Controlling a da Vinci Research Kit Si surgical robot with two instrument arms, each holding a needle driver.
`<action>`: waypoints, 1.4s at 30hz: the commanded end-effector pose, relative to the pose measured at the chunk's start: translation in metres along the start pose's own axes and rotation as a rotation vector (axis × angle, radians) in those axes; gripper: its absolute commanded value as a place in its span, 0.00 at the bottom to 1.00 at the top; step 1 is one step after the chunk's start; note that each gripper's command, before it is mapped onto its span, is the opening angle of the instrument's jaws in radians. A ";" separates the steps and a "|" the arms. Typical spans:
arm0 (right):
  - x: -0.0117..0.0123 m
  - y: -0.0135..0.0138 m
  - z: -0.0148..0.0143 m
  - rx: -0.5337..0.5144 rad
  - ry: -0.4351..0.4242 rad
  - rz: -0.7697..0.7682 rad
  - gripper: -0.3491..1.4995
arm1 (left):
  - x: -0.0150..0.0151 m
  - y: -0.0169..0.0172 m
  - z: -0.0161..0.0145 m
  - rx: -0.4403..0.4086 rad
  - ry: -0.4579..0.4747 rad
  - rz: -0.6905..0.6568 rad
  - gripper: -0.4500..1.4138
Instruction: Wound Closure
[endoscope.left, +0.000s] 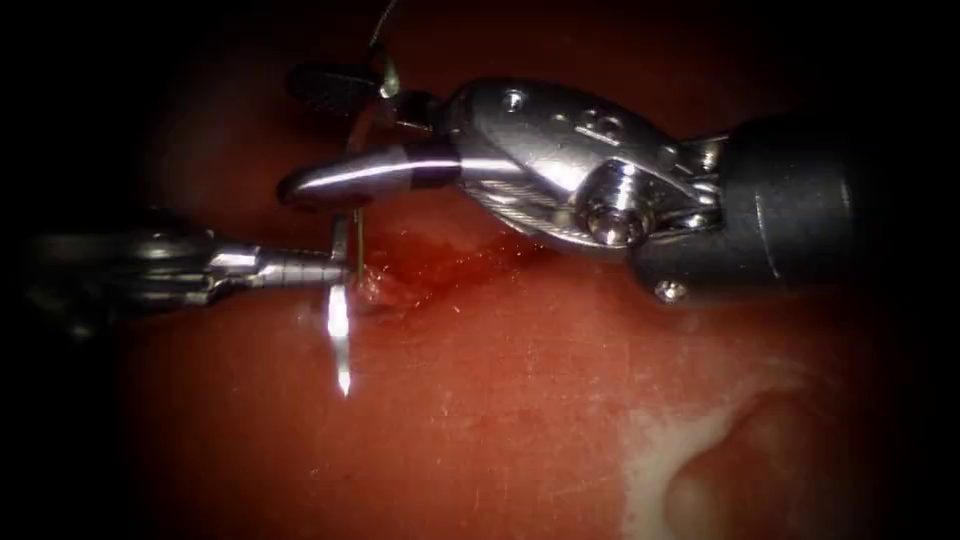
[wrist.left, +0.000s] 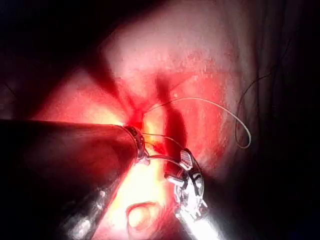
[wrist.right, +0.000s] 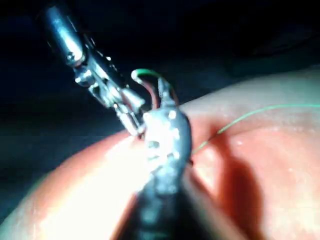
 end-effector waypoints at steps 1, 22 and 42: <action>-0.0004 0.0003 0.0005 0.002 0.001 0.002 0.77 | -0.0003 -0.0004 0.0005 -0.008 0.003 -0.002 0.05; -0.0004 0.0007 -0.0003 0.056 -0.002 0.043 0.48 | -0.0006 0.0002 0.0004 -0.104 -0.031 -0.002 0.05; -0.0006 0.0014 -0.0013 0.061 -0.004 0.052 0.00 | -0.0001 0.0010 0.0016 -0.112 -0.015 0.257 0.61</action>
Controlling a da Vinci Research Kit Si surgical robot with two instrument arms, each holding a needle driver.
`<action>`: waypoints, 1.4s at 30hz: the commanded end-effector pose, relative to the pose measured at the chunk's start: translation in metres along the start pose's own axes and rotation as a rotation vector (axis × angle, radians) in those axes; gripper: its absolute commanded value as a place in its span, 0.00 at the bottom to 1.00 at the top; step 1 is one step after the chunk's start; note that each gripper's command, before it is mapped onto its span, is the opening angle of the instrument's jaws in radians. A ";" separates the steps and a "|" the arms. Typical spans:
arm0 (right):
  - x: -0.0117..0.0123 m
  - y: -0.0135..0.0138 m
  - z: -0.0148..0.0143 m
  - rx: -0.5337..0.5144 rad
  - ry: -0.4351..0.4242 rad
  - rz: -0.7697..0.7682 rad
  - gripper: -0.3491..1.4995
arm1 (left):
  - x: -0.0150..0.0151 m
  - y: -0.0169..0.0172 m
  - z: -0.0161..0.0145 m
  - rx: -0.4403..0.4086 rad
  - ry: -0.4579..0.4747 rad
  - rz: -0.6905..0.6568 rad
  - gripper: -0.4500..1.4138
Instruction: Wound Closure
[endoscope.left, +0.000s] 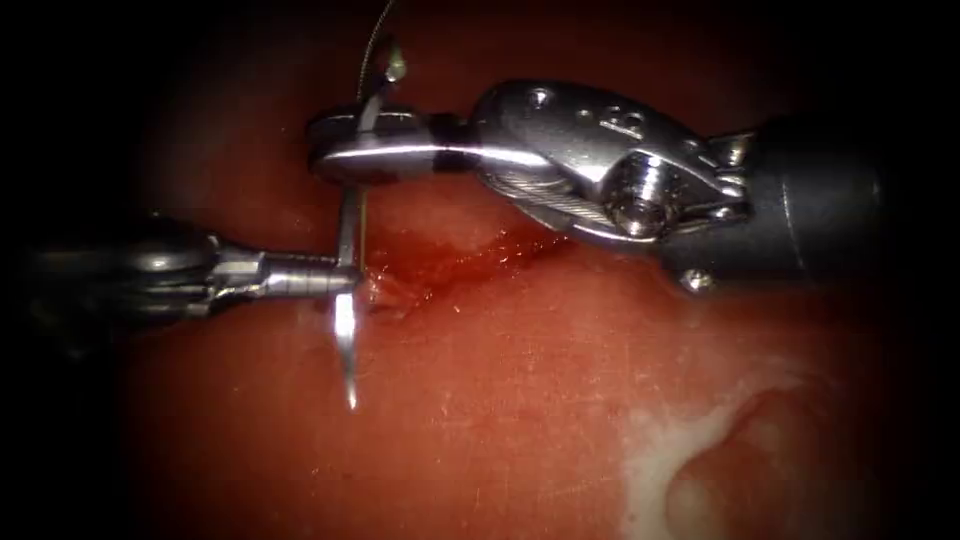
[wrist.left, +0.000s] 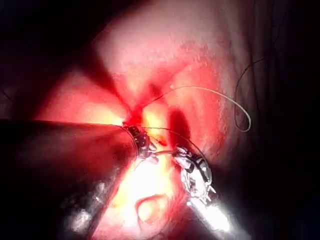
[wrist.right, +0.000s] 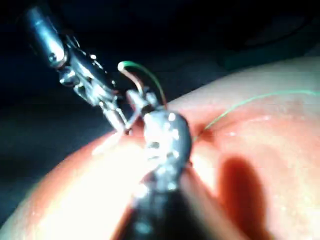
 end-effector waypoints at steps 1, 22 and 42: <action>-0.0003 0.0002 0.0007 0.004 0.001 -0.002 0.00 | -0.0002 -0.0004 0.0008 -0.005 -0.008 0.040 0.62; -0.0006 0.0005 -0.0004 0.038 -0.027 -0.005 0.00 | -0.0005 -0.0005 0.0005 -0.058 -0.045 0.385 0.66; -0.0028 0.0026 -0.0025 0.067 -0.139 -0.079 0.00 | -0.0058 -0.0057 0.0000 0.054 -0.375 0.610 0.12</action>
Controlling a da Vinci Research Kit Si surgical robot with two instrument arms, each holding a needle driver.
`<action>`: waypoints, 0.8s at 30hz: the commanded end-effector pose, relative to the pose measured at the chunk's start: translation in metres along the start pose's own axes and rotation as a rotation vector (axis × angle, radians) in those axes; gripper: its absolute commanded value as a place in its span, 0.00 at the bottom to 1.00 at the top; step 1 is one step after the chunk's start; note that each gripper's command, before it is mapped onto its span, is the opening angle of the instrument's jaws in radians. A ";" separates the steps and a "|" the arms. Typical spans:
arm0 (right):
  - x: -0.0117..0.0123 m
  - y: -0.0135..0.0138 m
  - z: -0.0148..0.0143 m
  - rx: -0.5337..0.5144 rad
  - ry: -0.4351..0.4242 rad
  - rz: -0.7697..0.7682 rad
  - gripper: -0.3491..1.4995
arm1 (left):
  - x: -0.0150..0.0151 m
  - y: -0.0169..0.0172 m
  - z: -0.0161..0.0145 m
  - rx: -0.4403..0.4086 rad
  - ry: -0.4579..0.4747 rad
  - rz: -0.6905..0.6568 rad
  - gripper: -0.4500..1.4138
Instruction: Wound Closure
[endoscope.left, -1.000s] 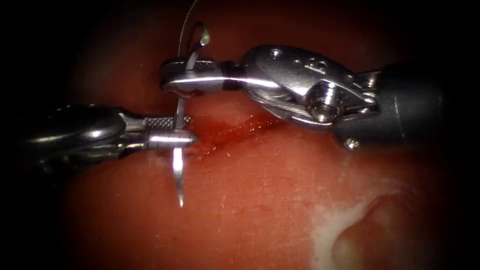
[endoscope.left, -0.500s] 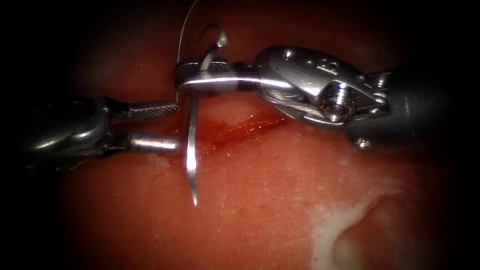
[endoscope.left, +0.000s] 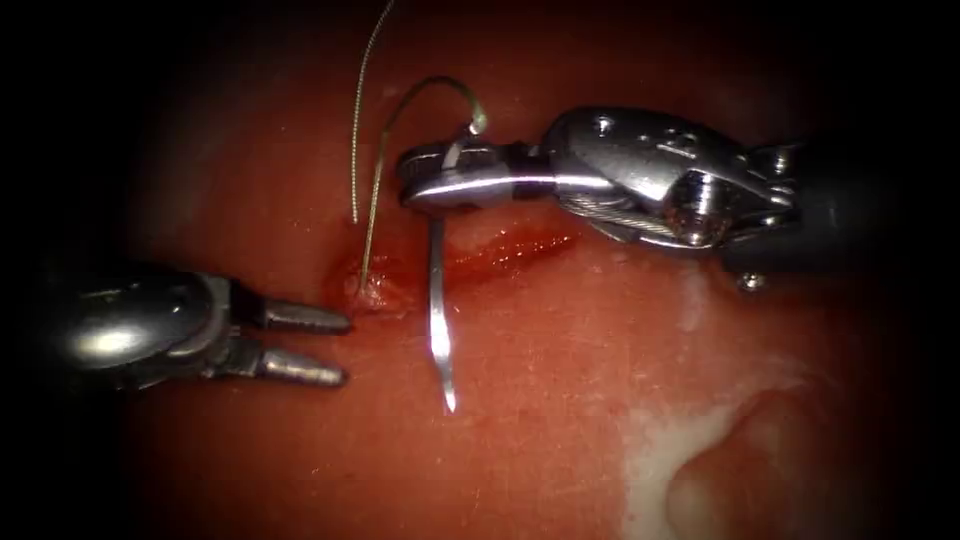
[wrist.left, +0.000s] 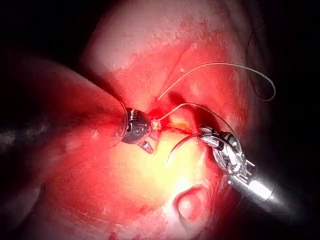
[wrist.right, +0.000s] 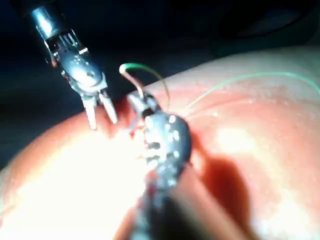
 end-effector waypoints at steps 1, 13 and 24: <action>-0.0002 0.0005 0.0007 0.000 0.003 -0.002 0.00 | -0.0008 -0.0005 0.0011 0.019 -0.011 -0.035 0.07; -0.0002 0.0005 0.0009 -0.004 0.003 -0.019 0.00 | -0.0016 -0.0045 0.0031 0.191 -0.137 -0.111 0.05; -0.0001 0.0006 0.0010 -0.006 0.002 -0.037 0.00 | -0.0055 -0.0076 0.0047 0.290 -0.347 -0.091 0.05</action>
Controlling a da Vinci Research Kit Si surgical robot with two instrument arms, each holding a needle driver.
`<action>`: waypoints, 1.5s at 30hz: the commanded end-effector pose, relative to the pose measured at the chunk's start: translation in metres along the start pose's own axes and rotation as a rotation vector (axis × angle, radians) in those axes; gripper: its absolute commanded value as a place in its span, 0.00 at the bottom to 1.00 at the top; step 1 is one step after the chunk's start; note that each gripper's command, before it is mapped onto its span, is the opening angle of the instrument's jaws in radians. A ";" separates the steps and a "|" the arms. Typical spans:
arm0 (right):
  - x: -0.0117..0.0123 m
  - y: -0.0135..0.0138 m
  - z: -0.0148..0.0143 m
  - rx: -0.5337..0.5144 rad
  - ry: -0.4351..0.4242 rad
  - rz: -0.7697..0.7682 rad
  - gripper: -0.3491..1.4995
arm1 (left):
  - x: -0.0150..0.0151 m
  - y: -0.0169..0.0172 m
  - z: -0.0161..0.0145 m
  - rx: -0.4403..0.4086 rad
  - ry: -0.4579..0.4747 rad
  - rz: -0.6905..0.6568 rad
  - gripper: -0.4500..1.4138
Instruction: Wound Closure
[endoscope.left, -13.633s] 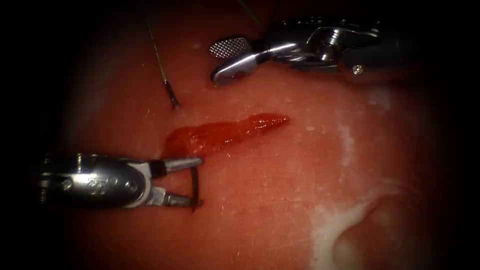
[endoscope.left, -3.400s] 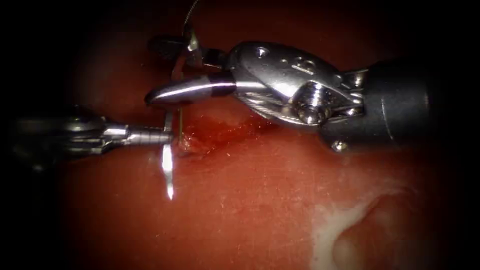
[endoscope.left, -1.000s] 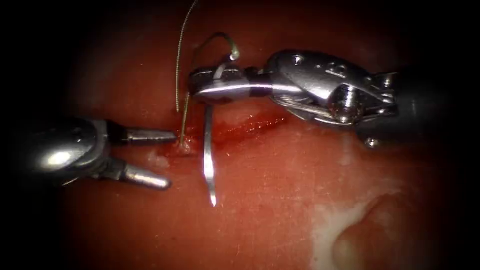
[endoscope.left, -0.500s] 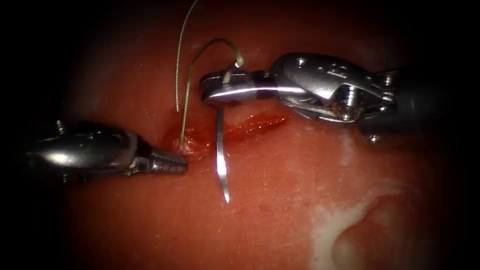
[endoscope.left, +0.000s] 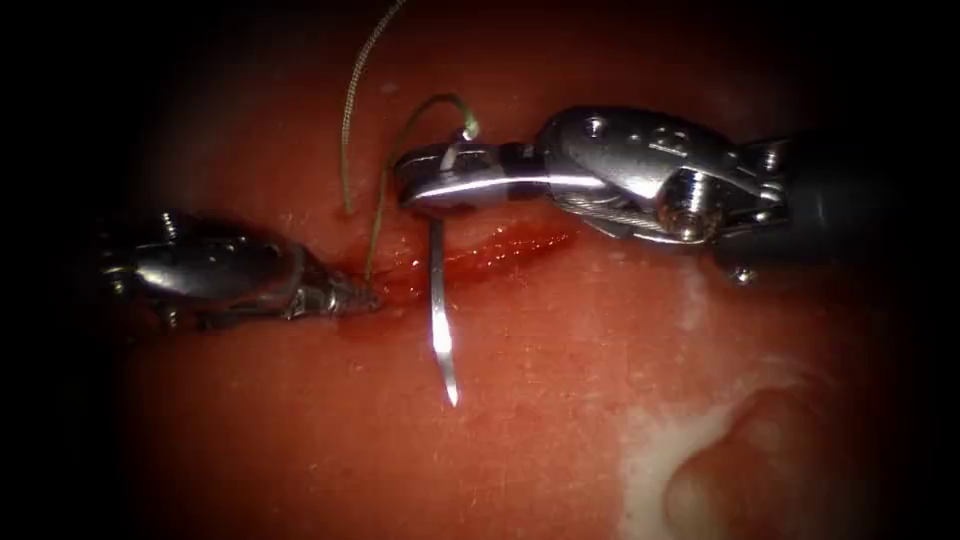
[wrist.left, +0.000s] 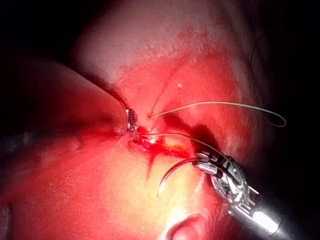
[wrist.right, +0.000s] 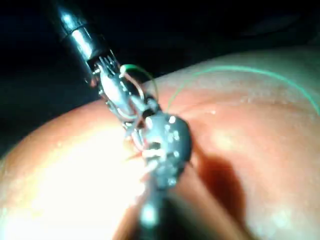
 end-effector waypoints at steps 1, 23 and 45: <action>-0.0002 0.0003 0.0008 0.001 0.002 -0.007 0.00 | -0.0001 0.0000 0.0008 -0.001 -0.010 0.002 0.05; -0.0013 0.0047 0.0046 -0.052 0.029 -0.131 0.00 | 0.0026 0.0042 0.0025 -0.320 -0.229 -0.021 0.10; -0.0050 0.0060 0.0055 -0.086 -0.005 -0.258 0.00 | 0.0038 0.0043 -0.0011 -0.299 -0.176 -0.022 0.14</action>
